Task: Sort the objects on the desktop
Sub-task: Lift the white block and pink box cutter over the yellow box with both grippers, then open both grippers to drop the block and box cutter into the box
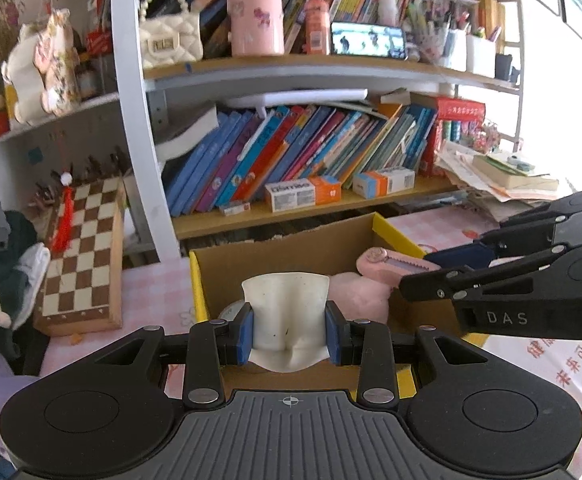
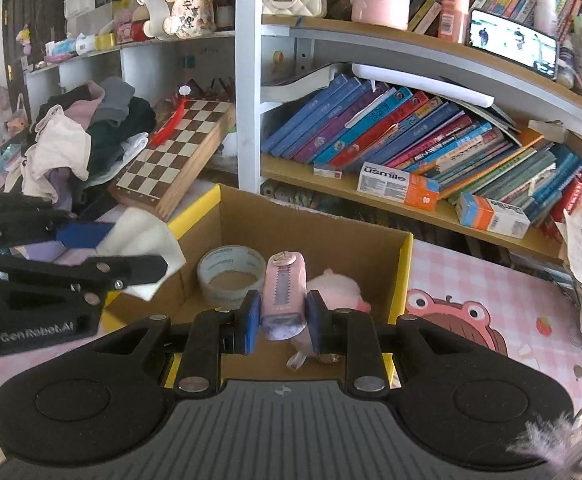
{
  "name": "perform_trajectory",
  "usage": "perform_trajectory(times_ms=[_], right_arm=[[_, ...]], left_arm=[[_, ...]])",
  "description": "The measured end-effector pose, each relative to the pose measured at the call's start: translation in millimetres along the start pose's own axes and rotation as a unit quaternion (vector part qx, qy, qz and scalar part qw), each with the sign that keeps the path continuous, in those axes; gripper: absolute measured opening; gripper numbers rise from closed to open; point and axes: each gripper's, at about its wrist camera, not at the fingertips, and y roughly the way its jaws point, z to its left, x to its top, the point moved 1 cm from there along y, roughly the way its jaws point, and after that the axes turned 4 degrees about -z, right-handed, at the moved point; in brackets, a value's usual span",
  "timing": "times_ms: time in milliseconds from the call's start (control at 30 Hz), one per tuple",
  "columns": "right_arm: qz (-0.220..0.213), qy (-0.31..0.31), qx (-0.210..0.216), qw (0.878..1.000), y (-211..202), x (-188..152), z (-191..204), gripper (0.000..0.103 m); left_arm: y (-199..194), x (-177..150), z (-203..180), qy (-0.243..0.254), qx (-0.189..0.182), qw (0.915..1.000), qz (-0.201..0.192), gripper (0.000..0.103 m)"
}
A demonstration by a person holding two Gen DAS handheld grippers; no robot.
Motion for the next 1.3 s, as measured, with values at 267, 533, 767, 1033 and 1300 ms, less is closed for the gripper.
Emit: perform_trajectory(times_ms=[267, 533, 767, 1033, 1300], right_arm=[[0.029, -0.018, 0.025, 0.999, 50, 15, -7, 0.023], [0.072, -0.061, 0.052, 0.994, 109, 25, -5, 0.023], [0.111, -0.091, 0.062, 0.988, 147, 26, -2, 0.023], [0.157, -0.107, 0.071, 0.979, 176, 19, -4, 0.023], [0.191, -0.091, 0.087, 0.974, 186, 16, -7, 0.023]], left_arm=[[43, -7, -2, 0.008, 0.003, 0.9988, 0.048, 0.033], [70, -14, -6, 0.017, 0.001, 0.9955, 0.093, 0.034], [86, -17, -5, 0.015, -0.003, 0.9922, 0.124, 0.034], [99, -22, -5, 0.01, -0.01, 0.9879, 0.155, 0.034], [107, -24, -5, 0.004, -0.016, 0.985, 0.172, 0.034]])
